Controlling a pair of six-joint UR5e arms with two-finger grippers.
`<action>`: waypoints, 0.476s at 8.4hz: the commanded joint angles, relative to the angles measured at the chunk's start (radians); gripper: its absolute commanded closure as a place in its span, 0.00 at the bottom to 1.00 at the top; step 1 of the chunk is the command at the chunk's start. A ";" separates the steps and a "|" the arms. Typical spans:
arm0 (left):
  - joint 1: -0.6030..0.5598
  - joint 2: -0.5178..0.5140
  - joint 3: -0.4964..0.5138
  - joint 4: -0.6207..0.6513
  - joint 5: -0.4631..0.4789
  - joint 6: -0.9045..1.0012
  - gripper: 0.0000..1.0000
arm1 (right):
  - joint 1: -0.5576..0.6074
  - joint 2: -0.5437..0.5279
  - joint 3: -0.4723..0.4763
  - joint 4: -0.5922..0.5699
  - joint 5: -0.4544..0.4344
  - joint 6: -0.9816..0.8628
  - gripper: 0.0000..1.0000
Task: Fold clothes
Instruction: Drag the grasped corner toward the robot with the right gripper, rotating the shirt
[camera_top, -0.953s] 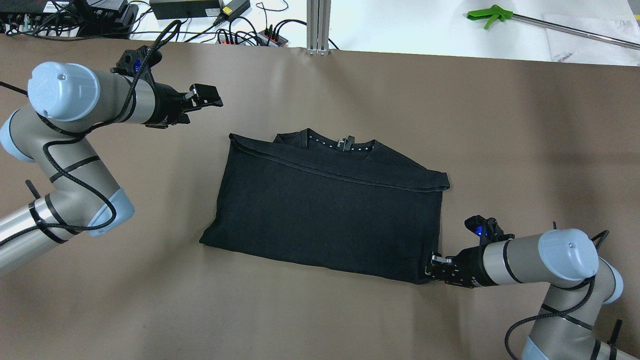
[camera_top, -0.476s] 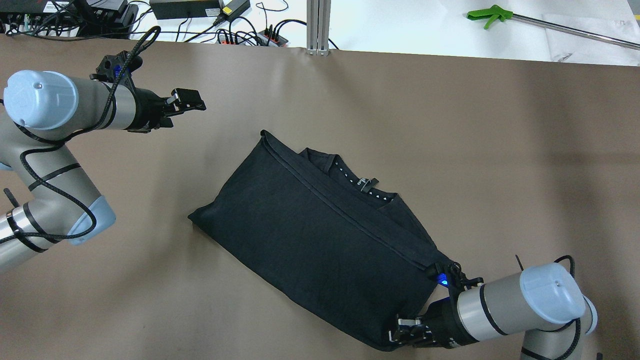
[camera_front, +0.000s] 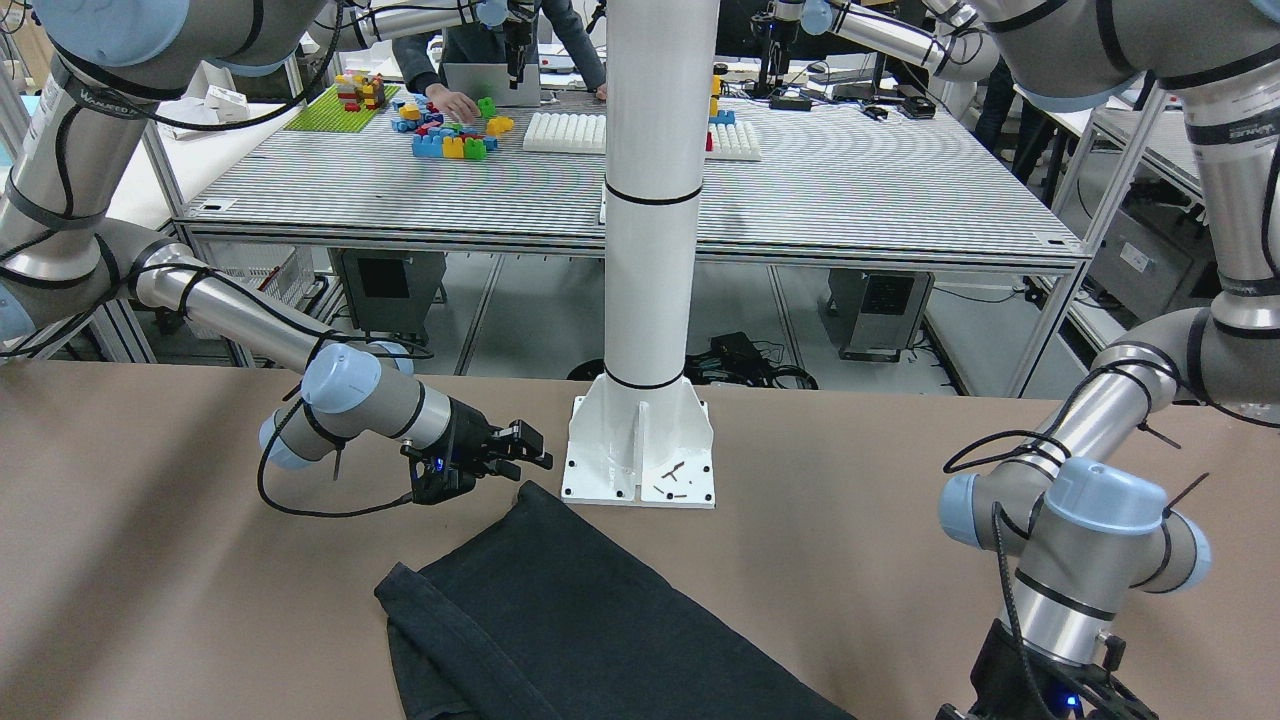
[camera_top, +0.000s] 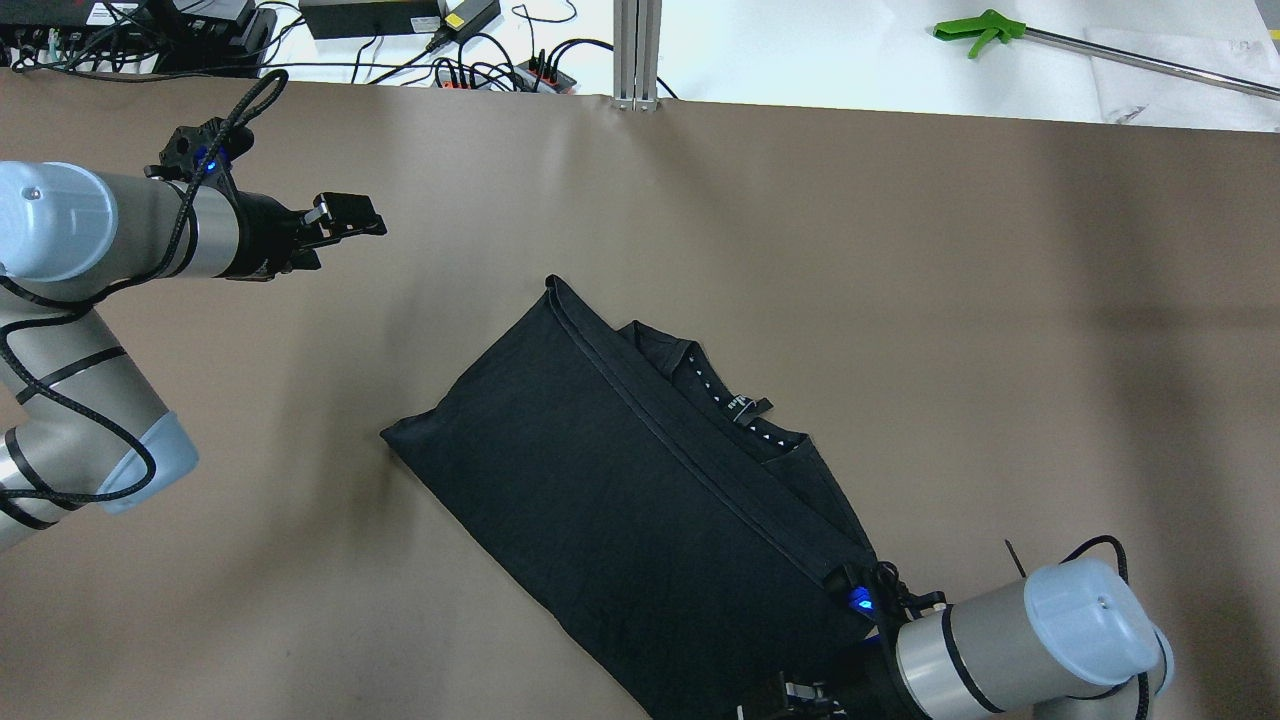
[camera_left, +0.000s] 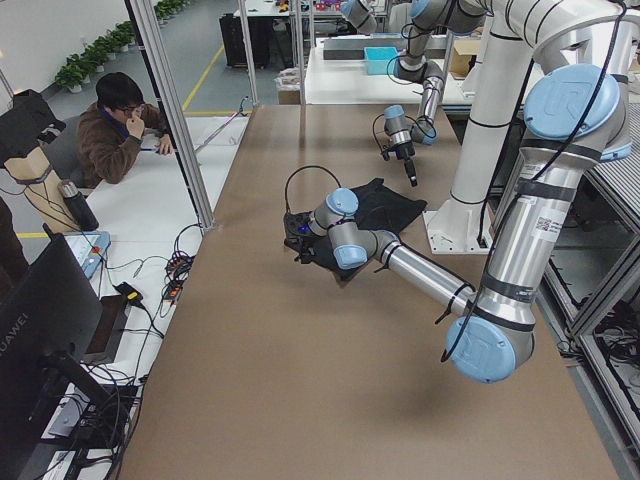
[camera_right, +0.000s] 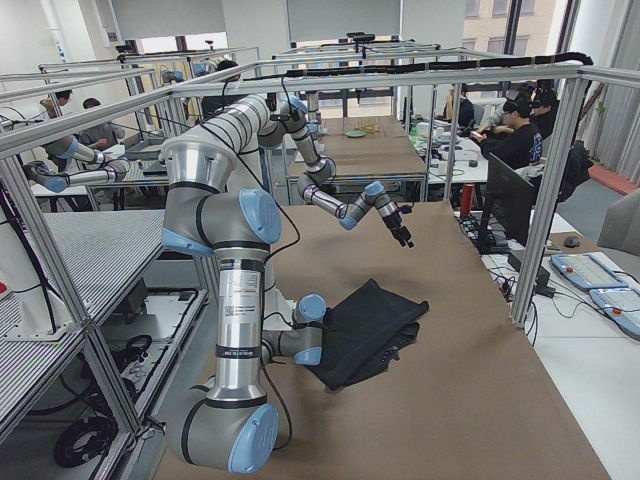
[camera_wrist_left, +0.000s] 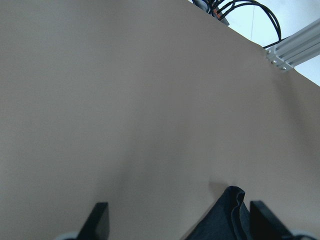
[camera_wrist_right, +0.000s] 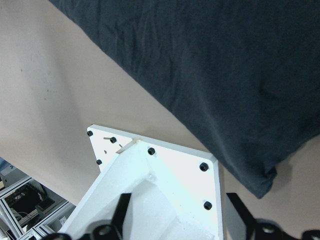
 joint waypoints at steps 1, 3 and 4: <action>0.009 0.036 -0.023 -0.002 -0.011 -0.005 0.00 | 0.109 -0.037 0.001 -0.005 0.042 -0.005 0.06; 0.114 0.115 -0.121 -0.003 0.038 -0.054 0.00 | 0.193 -0.035 -0.006 -0.035 0.044 -0.010 0.06; 0.203 0.137 -0.163 -0.003 0.120 -0.103 0.00 | 0.232 -0.031 -0.006 -0.071 0.043 -0.014 0.06</action>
